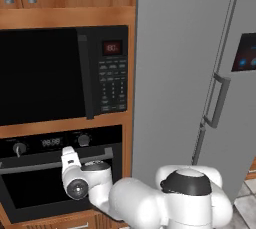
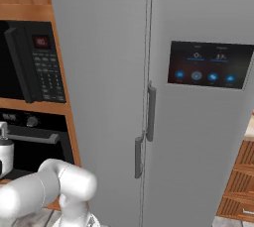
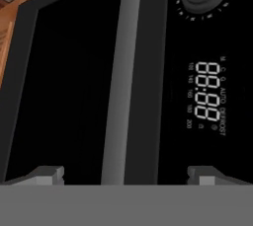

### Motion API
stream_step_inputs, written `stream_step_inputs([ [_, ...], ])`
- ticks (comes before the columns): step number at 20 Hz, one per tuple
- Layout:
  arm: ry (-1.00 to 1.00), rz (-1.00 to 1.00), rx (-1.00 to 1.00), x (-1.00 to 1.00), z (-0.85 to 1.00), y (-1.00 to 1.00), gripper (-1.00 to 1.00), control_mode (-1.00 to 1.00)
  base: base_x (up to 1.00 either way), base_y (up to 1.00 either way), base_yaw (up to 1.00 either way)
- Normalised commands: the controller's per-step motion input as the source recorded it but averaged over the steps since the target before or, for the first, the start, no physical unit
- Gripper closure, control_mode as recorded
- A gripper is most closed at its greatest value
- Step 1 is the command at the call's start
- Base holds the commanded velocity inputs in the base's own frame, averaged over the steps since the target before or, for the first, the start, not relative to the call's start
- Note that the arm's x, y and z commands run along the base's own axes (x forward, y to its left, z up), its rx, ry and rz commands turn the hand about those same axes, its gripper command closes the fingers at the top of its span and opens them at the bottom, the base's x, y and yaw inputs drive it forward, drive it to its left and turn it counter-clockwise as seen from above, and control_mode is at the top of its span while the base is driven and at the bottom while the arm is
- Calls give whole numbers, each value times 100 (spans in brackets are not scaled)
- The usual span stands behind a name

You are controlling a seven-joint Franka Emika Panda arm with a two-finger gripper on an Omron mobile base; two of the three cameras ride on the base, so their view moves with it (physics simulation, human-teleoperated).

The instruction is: Take the fish from the oven and place it on the plate on the counter.

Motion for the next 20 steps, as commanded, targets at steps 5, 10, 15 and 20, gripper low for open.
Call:
stream_step_inputs([
  [5, 0, 0, 0, 0, -11, 1, -100, -100, 0, 0, 0],
  [10, 0, 0, -1, 6, -9, 10, -100, -100, 0, 0, 0],
  [15, 0, 0, -1, 21, -6, 8, -100, -100, 0, 0, 0],
  [20, 0, 0, 0, 24, -14, 7, -100, -100, 0, 0, 0],
])
